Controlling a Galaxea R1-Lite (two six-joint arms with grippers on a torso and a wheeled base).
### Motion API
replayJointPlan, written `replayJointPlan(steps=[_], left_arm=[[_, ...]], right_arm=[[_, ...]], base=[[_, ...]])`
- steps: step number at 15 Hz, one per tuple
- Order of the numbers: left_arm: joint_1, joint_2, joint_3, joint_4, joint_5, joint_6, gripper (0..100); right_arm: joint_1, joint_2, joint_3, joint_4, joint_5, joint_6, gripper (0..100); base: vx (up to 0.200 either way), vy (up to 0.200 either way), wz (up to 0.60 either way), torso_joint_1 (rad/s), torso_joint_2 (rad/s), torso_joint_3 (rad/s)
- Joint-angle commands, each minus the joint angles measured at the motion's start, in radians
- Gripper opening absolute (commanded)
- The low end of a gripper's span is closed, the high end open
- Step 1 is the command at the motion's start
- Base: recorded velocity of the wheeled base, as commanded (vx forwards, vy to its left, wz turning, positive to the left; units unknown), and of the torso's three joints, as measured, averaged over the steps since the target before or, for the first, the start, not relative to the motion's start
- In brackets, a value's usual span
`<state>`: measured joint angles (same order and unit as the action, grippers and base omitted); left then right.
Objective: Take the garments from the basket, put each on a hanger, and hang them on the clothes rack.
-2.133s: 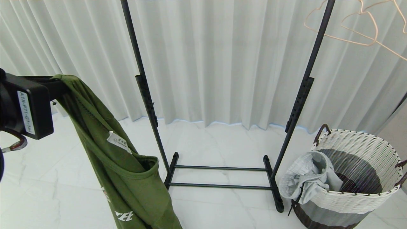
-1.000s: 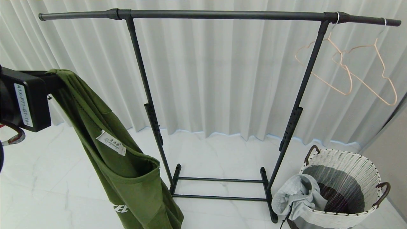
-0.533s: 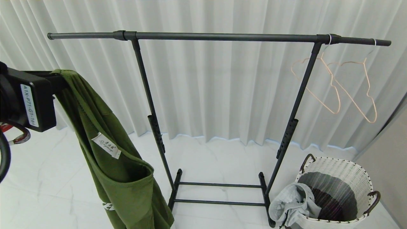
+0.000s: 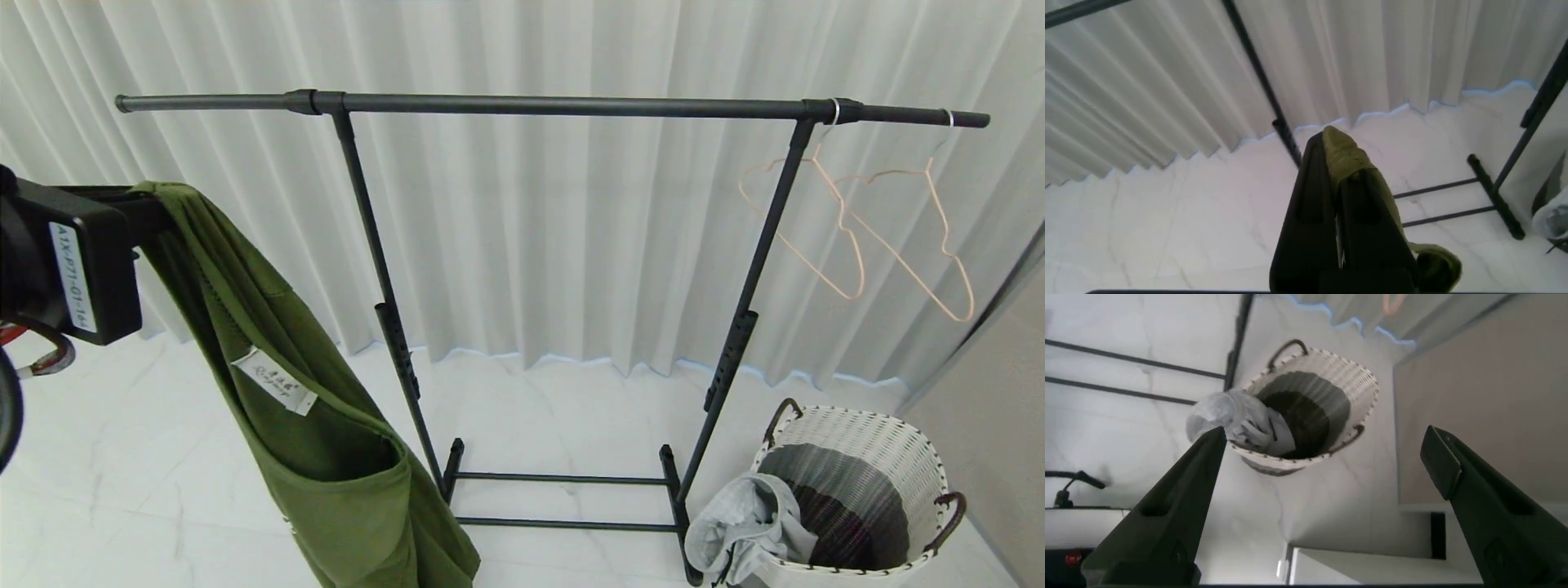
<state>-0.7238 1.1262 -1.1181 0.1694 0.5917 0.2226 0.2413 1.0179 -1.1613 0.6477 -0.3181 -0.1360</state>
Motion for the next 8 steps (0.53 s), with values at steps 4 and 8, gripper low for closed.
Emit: replayJointPlan(steps=[4,8], left_arm=[[0.0,0.006,0.0,-0.001,0.0,0.0,0],[0.0,0.001,0.012,-0.001,0.002,0.011,0]], right_arm=[[-0.013,0.004,0.002,-0.014,0.007,-0.001,100],[-0.013,0.004,0.002,-0.014,0.005,-0.001,100]], base=[[0.0,0.0,0.0,0.0,0.0,0.0],[0.0,0.0,0.0,0.0,0.0,0.0]])
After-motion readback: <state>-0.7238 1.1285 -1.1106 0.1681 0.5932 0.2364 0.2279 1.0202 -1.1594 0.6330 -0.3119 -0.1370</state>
